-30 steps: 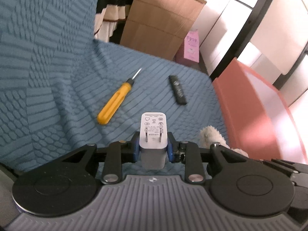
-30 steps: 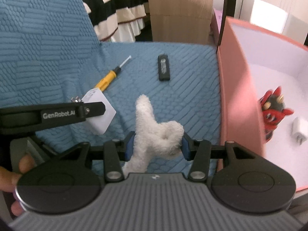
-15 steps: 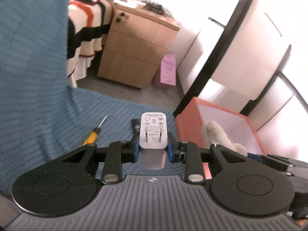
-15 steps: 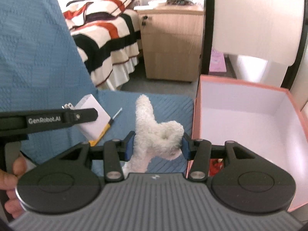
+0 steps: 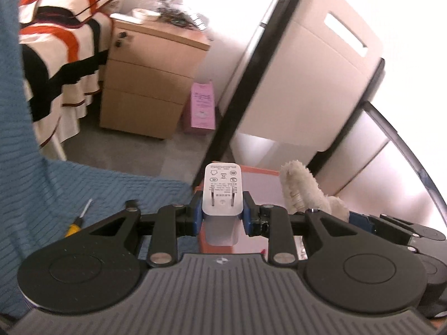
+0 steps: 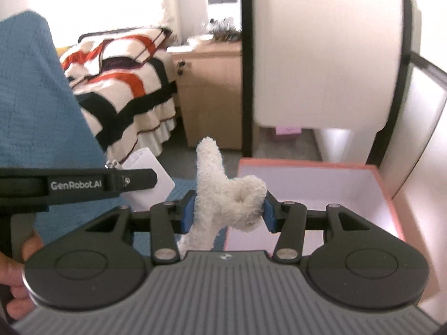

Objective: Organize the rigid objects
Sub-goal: 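Carry the charger with the left tool while the right tool carries the plush into the pink box, then open the left tool releasing the charger while the right tool releases the plush in the box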

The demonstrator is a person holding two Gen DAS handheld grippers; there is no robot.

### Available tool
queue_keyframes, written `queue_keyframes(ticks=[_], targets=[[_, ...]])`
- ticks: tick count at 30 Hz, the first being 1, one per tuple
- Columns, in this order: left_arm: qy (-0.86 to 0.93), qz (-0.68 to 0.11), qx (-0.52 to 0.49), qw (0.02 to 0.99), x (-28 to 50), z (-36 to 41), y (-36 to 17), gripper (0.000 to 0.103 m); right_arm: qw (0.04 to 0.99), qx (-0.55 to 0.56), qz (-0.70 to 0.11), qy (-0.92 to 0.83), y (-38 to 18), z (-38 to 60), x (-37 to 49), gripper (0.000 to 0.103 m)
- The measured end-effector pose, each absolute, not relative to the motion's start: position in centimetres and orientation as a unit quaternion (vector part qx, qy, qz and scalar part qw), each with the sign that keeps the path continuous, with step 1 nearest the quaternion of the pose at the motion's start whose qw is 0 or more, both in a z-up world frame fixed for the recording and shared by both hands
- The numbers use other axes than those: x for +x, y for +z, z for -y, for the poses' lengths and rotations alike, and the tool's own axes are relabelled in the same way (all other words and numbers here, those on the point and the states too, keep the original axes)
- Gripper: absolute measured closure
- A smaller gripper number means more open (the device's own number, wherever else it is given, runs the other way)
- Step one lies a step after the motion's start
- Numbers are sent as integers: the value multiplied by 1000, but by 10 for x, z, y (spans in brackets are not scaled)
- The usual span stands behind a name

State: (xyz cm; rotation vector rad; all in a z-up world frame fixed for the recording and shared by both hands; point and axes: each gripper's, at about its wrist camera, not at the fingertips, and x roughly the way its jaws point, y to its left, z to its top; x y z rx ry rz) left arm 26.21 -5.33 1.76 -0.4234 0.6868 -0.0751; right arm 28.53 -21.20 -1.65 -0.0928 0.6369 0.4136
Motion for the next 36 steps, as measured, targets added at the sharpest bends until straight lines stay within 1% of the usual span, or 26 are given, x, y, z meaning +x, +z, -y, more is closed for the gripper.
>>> queue_keyframes(ticks=[5, 9, 14, 22, 27, 33, 36], targets=[[-60, -347, -199, 915, 275, 85, 20, 71, 934, -37, -312, 169, -20, 246, 295, 52], [-81, -367, -196, 906, 286, 111, 7, 71, 935, -28, -323, 142, -32, 275, 300, 52], [-96, -413, -197, 884, 294, 135, -28, 71, 934, -30, -340, 109, -58, 306, 305, 52], [-102, -469, -165, 861, 297, 171, -76, 71, 914, -22, -395, 86, -116, 332, 315, 52], [-101, -487, -162, 852, 300, 177, -92, 71, 903, -6, -421, 84, -141, 335, 320, 52], [-93, -494, -154, 851, 302, 172, -102, 70, 896, 19, -437, 76, -155, 341, 320, 50], [-93, -492, -162, 850, 299, 170, -106, 70, 894, 20, -441, 75, -160, 341, 320, 52]])
